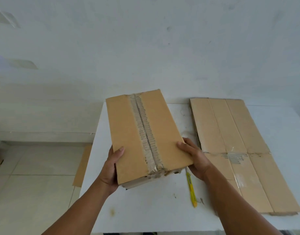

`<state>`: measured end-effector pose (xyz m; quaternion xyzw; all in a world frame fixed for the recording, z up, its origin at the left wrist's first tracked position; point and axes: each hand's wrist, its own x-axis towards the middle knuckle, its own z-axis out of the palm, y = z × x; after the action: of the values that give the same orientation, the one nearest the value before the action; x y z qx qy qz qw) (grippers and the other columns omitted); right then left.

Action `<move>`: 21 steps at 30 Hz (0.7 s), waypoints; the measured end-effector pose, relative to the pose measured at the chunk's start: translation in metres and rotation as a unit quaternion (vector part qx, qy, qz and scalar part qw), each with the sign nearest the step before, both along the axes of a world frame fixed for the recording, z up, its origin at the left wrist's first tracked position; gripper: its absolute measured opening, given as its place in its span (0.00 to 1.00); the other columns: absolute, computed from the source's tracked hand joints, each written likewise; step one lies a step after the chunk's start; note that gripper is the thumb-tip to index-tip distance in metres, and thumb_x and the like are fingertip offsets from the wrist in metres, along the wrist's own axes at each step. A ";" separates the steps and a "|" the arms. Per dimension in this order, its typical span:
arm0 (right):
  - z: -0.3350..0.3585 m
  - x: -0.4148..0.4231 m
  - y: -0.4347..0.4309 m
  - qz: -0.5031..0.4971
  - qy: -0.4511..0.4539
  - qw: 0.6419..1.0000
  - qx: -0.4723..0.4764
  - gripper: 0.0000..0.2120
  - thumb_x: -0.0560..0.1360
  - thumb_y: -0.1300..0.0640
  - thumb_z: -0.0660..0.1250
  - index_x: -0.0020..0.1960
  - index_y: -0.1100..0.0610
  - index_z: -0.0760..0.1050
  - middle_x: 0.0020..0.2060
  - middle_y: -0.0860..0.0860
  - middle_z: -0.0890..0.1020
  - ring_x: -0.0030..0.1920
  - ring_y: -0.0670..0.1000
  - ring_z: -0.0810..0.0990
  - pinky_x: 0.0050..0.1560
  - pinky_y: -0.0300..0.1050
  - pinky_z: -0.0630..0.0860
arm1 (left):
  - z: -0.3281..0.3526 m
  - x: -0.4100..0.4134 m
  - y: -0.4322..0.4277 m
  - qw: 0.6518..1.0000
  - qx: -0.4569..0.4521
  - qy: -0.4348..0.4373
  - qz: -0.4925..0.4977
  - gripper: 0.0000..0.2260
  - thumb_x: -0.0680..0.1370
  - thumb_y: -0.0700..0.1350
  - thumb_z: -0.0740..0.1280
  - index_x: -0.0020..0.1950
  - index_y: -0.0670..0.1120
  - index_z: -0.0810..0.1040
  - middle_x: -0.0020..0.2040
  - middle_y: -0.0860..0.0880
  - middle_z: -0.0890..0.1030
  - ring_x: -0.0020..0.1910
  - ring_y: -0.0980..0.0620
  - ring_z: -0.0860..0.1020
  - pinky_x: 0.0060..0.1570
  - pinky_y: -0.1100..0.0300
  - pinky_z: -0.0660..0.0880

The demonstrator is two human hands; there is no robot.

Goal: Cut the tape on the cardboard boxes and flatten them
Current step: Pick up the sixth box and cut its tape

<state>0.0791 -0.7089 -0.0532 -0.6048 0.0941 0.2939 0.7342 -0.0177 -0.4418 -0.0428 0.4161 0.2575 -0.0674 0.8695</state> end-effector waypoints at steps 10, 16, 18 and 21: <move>0.007 0.000 -0.012 -0.041 -0.013 0.999 0.007 0.30 0.67 0.44 0.76 0.64 0.55 0.76 0.57 0.62 0.81 0.51 0.61 0.82 0.43 0.57 0.80 | -0.009 0.007 -0.010 0.998 0.018 0.011 -0.052 0.27 0.74 0.53 0.69 0.73 0.49 0.72 0.65 0.43 0.81 0.61 0.43 0.81 0.47 0.48 0.82; -0.020 -0.013 0.018 0.023 0.031 0.998 -0.048 0.28 0.68 0.41 0.74 0.64 0.54 0.77 0.56 0.55 0.84 0.56 0.56 0.83 0.50 0.50 0.81 | -0.026 -0.016 0.020 0.994 0.052 0.093 -0.017 0.24 0.75 0.54 0.71 0.69 0.49 0.75 0.60 0.42 0.83 0.57 0.41 0.82 0.48 0.47 0.79; -0.031 -0.020 0.025 0.044 0.043 0.996 -0.065 0.28 0.69 0.40 0.74 0.64 0.52 0.78 0.55 0.51 0.85 0.56 0.54 0.83 0.54 0.51 0.81 | -0.036 -0.028 0.023 0.992 0.061 0.111 -0.008 0.25 0.74 0.54 0.73 0.69 0.50 0.75 0.61 0.42 0.83 0.58 0.40 0.82 0.48 0.47 0.79; -0.042 -0.025 0.024 0.066 0.056 0.994 -0.067 0.25 0.72 0.41 0.73 0.65 0.51 0.77 0.56 0.49 0.85 0.58 0.53 0.82 0.61 0.54 0.78 | -0.049 -0.038 0.024 0.991 0.081 0.104 -0.003 0.29 0.71 0.56 0.74 0.71 0.52 0.74 0.62 0.44 0.83 0.61 0.41 0.81 0.53 0.43 0.80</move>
<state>0.0540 -0.6853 -0.0954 -0.6399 0.1138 0.3683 0.6648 -0.0562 -0.4181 -0.0918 0.4766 0.3499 -0.0922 0.8012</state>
